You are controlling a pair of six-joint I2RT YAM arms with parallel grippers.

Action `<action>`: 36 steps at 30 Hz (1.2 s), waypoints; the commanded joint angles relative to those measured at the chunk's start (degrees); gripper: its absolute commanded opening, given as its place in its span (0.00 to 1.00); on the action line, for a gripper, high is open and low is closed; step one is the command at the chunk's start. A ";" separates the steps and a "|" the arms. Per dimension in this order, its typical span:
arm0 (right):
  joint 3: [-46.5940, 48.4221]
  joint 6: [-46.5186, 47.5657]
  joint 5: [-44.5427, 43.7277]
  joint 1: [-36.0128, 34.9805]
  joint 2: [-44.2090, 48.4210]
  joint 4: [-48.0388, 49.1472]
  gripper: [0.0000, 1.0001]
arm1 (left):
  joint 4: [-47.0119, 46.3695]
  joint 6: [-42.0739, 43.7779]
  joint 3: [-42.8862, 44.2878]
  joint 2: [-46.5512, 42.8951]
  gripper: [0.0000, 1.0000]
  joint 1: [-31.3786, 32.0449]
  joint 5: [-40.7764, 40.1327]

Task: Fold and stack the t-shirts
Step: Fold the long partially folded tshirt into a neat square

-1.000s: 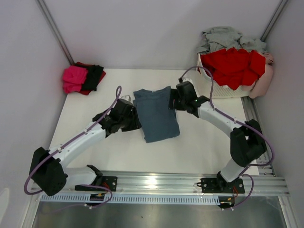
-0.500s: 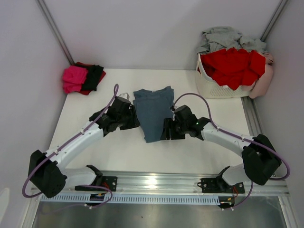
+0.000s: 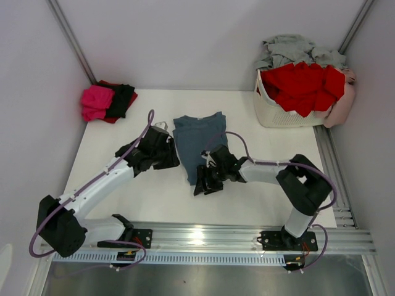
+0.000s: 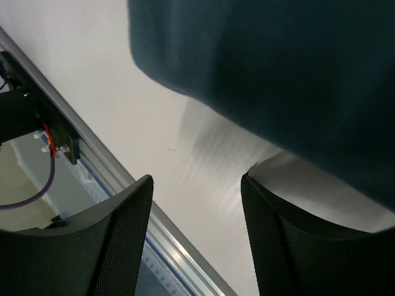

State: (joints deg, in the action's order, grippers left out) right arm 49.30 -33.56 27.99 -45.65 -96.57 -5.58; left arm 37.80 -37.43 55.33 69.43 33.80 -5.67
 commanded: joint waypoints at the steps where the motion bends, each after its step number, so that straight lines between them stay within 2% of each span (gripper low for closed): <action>1: 6.67 2.62 -0.98 -1.98 -4.49 1.81 0.63 | 0.52 1.48 1.27 -2.89 0.53 -0.75 -0.31; 3: 9.40 4.20 -4.06 -2.95 -5.72 -1.52 0.63 | 0.78 1.48 0.66 -3.77 0.53 -0.84 -0.39; 7: 16.77 10.86 -17.67 -7.86 -7.83 -9.51 0.63 | 0.78 1.48 -0.66 -5.70 0.53 -1.02 -0.66; 8: 17.75 12.45 -25.27 -9.10 -8.10 -12.58 0.63 | 0.87 1.48 -0.84 -5.88 0.53 -1.11 -0.92; 11: 20.48 17.47 -37.69 -13.32 -10.38 -17.42 0.63 | 0.78 1.57 -1.19 -6.67 0.53 -1.19 -1.10; 18: 21.45 21.69 -53.27 -18.33 -15.75 -21.40 0.63 | 0.87 1.31 -1.72 -7.29 0.53 -1.28 -1.62; 21: 22.15 22.48 -57.07 -19.39 -17.67 -22.19 0.62 | 0.70 1.31 -2.33 -7.73 0.53 -1.28 -1.89; 24: 22.94 22.75 -60.41 -19.57 -19.35 -22.80 0.52 | 0.52 1.04 -2.68 -7.64 0.53 -1.28 -1.80; 27: 24.00 23.01 -61.56 -19.57 -19.88 -22.72 0.35 | 0.43 1.04 -2.42 -7.64 0.53 -1.28 -1.89; 28: 24.44 23.28 -61.65 -19.57 -19.97 -22.54 0.23 | 0.43 1.13 -2.51 -7.64 0.53 -1.28 -1.97; 30: 24.97 23.45 -62.09 -19.57 -20.14 -22.63 0.11 | 0.52 1.13 -2.60 -7.82 0.53 -1.28 -2.24; 31: 25.32 23.63 -62.18 -19.57 -20.23 -22.80 0.02 | 0.52 1.13 -2.60 -7.82 0.53 -1.28 -2.33; 36: 26.81 23.98 -62.71 -19.57 -18.04 -24.21 0.00 | 0.78 1.22 -2.68 -8.34 0.53 -1.28 -2.94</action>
State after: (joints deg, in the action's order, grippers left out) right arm 74.72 -10.22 -33.41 -65.19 -114.45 -26.00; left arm 39.94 -36.45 52.80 62.76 32.62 -7.88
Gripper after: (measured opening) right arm 0.022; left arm 0.527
